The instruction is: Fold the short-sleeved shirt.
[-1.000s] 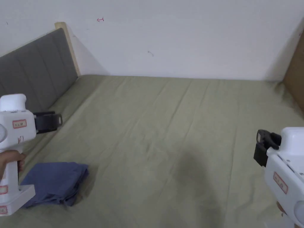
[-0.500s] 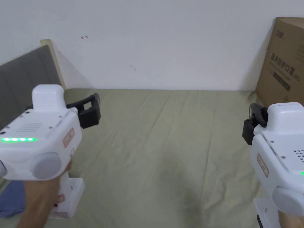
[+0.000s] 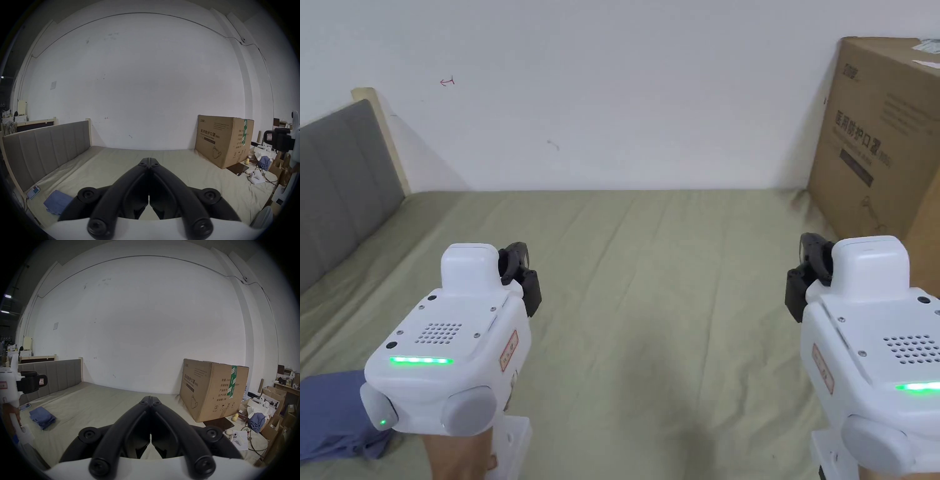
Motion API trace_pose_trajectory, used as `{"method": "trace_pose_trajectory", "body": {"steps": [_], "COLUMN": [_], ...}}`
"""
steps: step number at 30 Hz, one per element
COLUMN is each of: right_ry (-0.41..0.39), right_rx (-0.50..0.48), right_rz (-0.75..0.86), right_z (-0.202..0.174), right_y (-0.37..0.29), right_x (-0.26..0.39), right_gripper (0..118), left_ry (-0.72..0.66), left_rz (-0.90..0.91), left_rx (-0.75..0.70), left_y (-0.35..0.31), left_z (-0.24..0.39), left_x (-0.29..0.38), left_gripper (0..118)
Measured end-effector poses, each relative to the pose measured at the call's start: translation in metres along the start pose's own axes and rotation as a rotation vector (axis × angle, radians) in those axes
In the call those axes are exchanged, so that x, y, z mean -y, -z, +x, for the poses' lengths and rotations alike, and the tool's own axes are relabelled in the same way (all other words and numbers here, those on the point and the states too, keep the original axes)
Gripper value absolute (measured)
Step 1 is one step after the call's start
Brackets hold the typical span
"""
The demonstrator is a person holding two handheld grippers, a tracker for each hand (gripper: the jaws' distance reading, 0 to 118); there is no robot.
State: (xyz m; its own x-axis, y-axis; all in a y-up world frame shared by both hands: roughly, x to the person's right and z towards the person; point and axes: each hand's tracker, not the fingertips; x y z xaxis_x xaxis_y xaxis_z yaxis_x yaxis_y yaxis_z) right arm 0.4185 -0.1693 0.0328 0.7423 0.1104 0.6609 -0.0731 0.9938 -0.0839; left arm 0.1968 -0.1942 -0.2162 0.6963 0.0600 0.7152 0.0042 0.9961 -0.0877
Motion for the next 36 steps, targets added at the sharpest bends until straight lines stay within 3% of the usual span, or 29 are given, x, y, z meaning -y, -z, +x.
{"method": "trace_pose_trajectory", "body": {"steps": [8,36], "right_ry": [0.012,0.012], "right_rx": [0.006,0.002], "right_rz": [-0.013,0.002], "right_z": [-0.002,0.000], "right_y": [-0.003,-0.005], "right_x": [0.001,-0.002], "right_gripper": [0,0], "left_ry": [0.059,0.053], "left_rz": [-0.008,0.017], "left_rx": [0.011,0.011], "left_y": [0.000,-0.004], "left_z": [0.014,0.012], "left_x": [0.000,-0.003], "left_gripper": [0,0]}}
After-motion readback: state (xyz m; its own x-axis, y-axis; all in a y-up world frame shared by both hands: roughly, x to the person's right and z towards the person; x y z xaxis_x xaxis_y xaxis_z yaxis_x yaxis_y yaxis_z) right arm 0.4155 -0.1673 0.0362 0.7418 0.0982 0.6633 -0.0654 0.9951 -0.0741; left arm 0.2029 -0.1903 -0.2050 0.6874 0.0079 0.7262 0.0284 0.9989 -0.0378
